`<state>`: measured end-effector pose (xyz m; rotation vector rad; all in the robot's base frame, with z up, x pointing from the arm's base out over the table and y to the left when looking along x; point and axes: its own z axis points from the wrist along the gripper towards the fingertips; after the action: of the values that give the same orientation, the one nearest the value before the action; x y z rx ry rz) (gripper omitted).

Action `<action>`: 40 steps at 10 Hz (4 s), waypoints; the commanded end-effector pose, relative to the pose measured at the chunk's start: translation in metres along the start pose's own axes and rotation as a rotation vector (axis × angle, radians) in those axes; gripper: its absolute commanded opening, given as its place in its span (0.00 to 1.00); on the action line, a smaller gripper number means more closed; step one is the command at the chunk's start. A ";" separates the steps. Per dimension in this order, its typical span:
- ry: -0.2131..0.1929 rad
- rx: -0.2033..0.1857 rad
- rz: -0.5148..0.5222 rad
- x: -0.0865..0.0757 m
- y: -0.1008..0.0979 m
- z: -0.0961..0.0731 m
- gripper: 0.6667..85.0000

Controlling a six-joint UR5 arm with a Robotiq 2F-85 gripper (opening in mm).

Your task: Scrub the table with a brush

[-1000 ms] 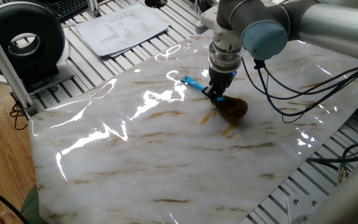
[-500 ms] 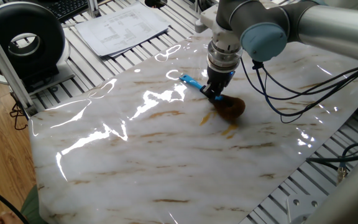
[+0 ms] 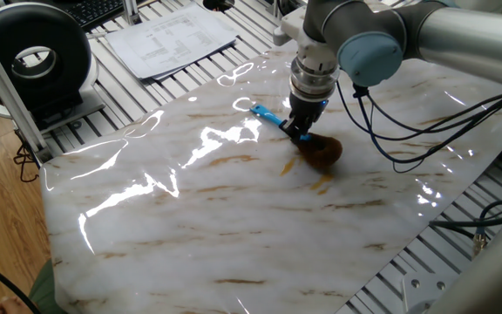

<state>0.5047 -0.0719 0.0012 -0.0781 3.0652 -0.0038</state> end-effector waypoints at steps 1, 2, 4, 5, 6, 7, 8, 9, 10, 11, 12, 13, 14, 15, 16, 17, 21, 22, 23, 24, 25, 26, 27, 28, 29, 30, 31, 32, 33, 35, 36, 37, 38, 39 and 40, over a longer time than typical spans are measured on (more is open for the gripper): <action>-0.010 -0.009 0.015 -0.003 0.001 -0.001 0.01; -0.003 -0.027 0.013 -0.001 0.006 -0.001 0.03; -0.011 -0.067 -0.031 -0.003 0.016 -0.002 0.44; -0.014 -0.062 -0.031 -0.004 0.015 -0.002 0.49; -0.017 -0.063 -0.034 -0.004 0.015 -0.002 0.52; -0.017 -0.065 -0.031 -0.004 0.015 -0.002 0.53; 0.001 -0.052 -0.019 0.000 0.012 -0.001 0.54; 0.011 -0.044 -0.015 0.003 0.010 -0.001 0.54; 0.014 -0.044 -0.010 0.003 0.010 -0.001 0.54; 0.036 -0.045 0.009 0.009 0.010 -0.001 0.54; 0.074 -0.047 0.038 0.019 0.011 -0.002 0.54; 0.089 -0.036 0.044 0.022 0.009 -0.002 0.53; 0.095 -0.034 0.043 0.024 0.008 -0.002 0.52; 0.092 -0.035 0.044 0.023 0.008 -0.002 0.51; 0.084 -0.038 0.042 0.021 0.009 -0.002 0.51; 0.079 -0.041 0.042 0.020 0.010 -0.002 0.51; 0.070 -0.038 0.019 0.018 0.009 -0.002 0.57; 0.068 -0.038 0.021 0.017 0.009 -0.002 0.57; 0.056 -0.041 0.015 0.014 0.009 -0.002 0.57; 0.039 -0.048 0.005 0.010 0.011 -0.001 0.57; 0.031 -0.048 -0.001 0.008 0.011 -0.001 0.57; 0.023 -0.050 -0.004 0.006 0.012 -0.001 0.57; 0.018 -0.055 -0.008 0.004 0.013 -0.001 0.57; 0.017 -0.049 -0.015 0.004 0.011 -0.001 0.57; 0.011 -0.045 -0.012 0.003 0.010 -0.001 0.57; 0.003 -0.046 -0.013 0.001 0.011 -0.001 0.56; -0.025 -0.047 -0.029 -0.007 0.011 -0.001 0.56; -0.089 -0.075 -0.053 -0.023 0.019 -0.003 0.55; -0.137 -0.083 -0.076 -0.035 0.021 -0.004 0.55; -0.204 -0.088 -0.107 -0.052 0.024 -0.007 0.57; -0.203 -0.074 -0.116 -0.051 0.021 -0.007 0.58; -0.202 -0.078 -0.118 -0.051 0.022 -0.007 0.58; -0.179 -0.072 -0.116 -0.045 0.020 -0.006 0.59; -0.161 -0.067 -0.110 -0.041 0.018 -0.005 0.59; -0.142 -0.062 -0.107 -0.036 0.017 -0.004 0.59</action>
<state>0.5429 -0.0509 0.0076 -0.2447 2.9000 0.0891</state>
